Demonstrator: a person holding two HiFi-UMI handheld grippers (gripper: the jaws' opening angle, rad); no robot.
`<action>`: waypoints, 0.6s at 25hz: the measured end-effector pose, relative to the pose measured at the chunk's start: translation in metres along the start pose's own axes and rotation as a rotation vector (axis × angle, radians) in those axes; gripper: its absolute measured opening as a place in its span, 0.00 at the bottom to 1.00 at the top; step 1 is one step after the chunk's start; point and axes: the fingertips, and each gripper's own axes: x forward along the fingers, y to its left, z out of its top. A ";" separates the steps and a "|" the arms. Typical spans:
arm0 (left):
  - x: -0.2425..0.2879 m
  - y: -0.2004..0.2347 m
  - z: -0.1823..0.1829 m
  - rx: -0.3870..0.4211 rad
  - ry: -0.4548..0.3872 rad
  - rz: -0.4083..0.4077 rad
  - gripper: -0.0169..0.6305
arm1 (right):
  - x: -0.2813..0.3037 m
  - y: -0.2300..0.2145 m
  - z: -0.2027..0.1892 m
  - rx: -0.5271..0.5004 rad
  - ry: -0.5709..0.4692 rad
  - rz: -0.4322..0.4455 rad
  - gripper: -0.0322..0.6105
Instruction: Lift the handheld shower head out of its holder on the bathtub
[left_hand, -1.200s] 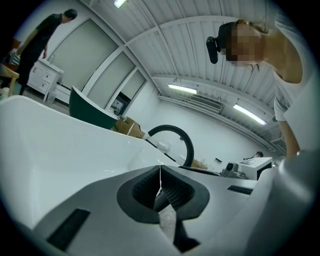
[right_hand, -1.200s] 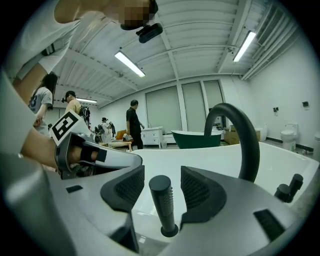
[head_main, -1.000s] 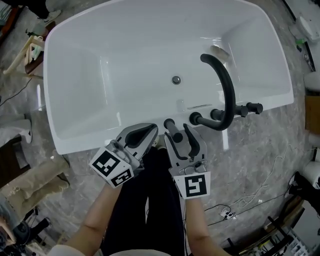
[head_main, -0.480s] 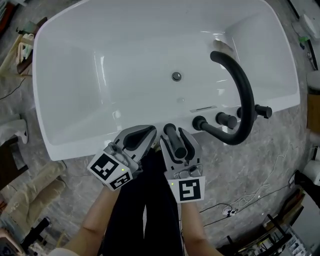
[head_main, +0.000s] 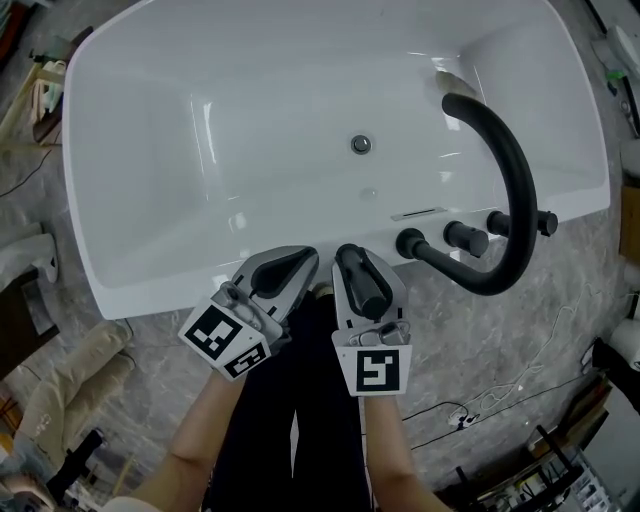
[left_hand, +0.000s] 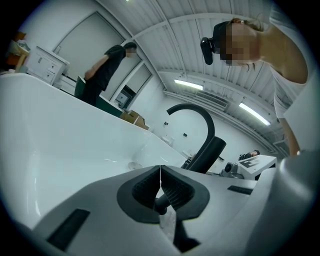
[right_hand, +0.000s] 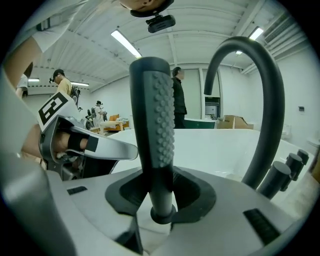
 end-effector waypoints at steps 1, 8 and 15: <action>-0.001 -0.001 0.000 -0.001 0.000 0.000 0.05 | 0.000 0.000 0.001 0.003 -0.003 -0.004 0.26; -0.006 -0.002 0.003 -0.003 -0.002 0.008 0.05 | -0.004 0.001 -0.001 -0.034 0.006 -0.013 0.26; -0.005 -0.003 0.006 0.005 0.003 0.003 0.05 | -0.006 0.001 0.003 -0.024 -0.003 -0.015 0.26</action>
